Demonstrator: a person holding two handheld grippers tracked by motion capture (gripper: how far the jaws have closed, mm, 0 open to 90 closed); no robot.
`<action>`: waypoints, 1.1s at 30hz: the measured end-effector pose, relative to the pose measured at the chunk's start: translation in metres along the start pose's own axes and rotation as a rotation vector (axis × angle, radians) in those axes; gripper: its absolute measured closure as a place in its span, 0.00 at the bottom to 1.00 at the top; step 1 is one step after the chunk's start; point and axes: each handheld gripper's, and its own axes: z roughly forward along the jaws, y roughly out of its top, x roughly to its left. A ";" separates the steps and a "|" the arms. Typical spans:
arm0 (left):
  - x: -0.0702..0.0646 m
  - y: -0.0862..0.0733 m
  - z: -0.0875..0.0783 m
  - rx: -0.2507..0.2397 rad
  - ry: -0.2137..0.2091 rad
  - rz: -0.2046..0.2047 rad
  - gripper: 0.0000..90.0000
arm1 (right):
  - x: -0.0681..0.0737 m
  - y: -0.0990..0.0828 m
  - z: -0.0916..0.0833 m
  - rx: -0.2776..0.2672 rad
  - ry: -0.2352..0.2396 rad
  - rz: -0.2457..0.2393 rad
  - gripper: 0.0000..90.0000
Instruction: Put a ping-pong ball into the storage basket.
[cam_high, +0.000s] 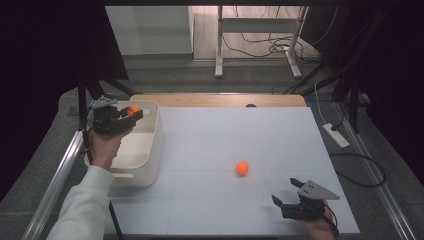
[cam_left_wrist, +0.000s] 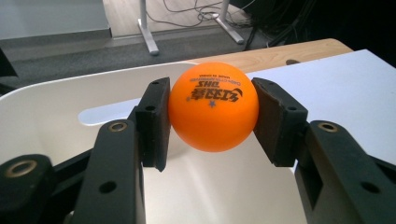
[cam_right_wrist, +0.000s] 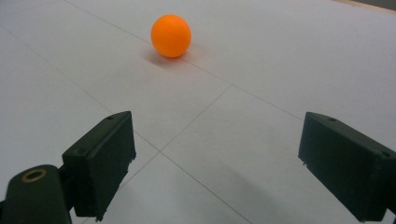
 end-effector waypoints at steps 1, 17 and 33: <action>0.001 0.000 0.001 0.003 0.001 -0.002 0.56 | 0.000 0.000 0.000 0.000 0.000 0.000 0.12; 0.011 -0.004 0.013 0.070 0.025 -0.028 0.56 | 0.000 0.000 0.000 0.002 -0.001 -0.002 0.12; 0.018 -0.007 0.027 0.172 0.073 -0.048 0.56 | 0.000 0.000 0.001 0.004 0.000 -0.001 0.12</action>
